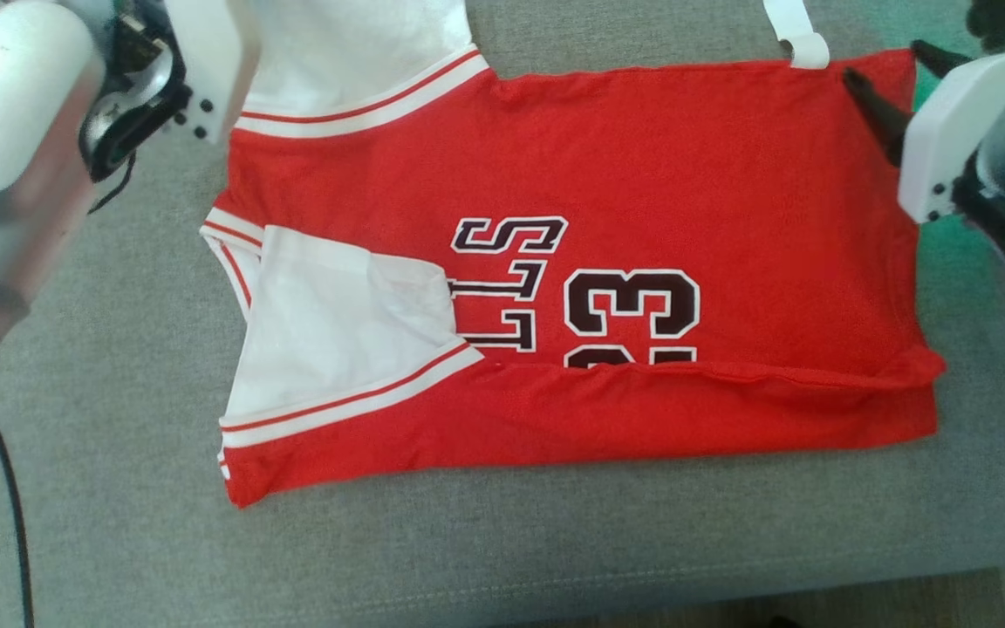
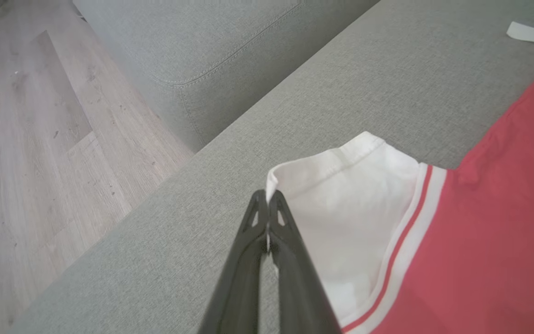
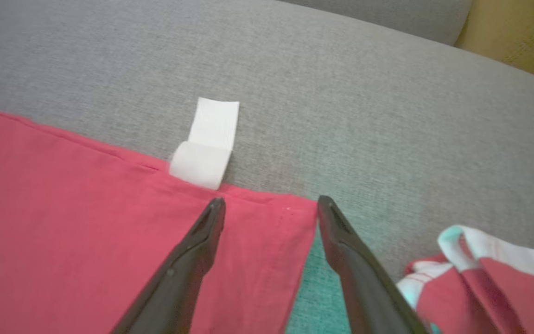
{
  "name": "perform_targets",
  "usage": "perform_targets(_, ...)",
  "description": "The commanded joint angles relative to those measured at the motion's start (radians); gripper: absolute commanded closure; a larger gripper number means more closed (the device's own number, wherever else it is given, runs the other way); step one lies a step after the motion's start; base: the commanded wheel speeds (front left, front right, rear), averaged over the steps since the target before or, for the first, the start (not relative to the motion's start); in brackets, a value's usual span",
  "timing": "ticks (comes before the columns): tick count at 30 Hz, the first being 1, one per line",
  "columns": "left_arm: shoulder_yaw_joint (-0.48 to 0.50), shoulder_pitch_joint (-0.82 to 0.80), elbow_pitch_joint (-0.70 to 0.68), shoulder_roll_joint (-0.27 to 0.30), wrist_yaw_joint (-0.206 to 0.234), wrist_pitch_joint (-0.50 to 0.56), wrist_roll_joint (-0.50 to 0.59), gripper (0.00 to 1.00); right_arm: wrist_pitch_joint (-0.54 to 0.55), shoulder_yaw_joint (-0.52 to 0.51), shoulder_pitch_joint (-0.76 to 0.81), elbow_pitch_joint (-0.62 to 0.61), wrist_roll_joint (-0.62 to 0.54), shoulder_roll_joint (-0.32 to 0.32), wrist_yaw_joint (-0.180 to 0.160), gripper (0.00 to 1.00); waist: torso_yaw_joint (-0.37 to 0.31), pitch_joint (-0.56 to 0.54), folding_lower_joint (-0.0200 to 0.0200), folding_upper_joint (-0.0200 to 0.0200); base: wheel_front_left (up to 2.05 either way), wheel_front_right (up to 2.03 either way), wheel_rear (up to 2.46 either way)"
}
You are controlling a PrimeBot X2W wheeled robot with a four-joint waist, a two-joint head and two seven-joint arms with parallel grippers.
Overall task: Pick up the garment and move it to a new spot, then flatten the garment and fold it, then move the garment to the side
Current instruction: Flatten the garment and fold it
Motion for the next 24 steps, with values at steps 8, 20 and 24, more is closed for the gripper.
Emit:
perform_targets(8,0.022,-0.048,-0.051,0.035,0.001,-0.002,-0.009,1.0,-0.015,0.064,-0.086,0.101,0.034,-0.039,-0.001,0.0,0.007,0.019,0.0,0.0,0.0,0.0,0.0)
perform_targets(20,0.021,-0.061,-0.041,0.034,0.004,-0.015,-0.01,1.0,0.004,0.185,-0.14,0.155,0.144,-0.039,-0.001,1.0,0.01,0.031,0.0,0.0,0.0,0.0,0.0)
perform_targets(24,0.024,-0.066,-0.019,0.038,0.013,-0.029,-0.008,1.0,-0.016,0.199,-0.163,0.17,0.167,-0.047,-0.001,1.0,0.008,0.033,0.0,0.0,0.0,0.0,0.0)
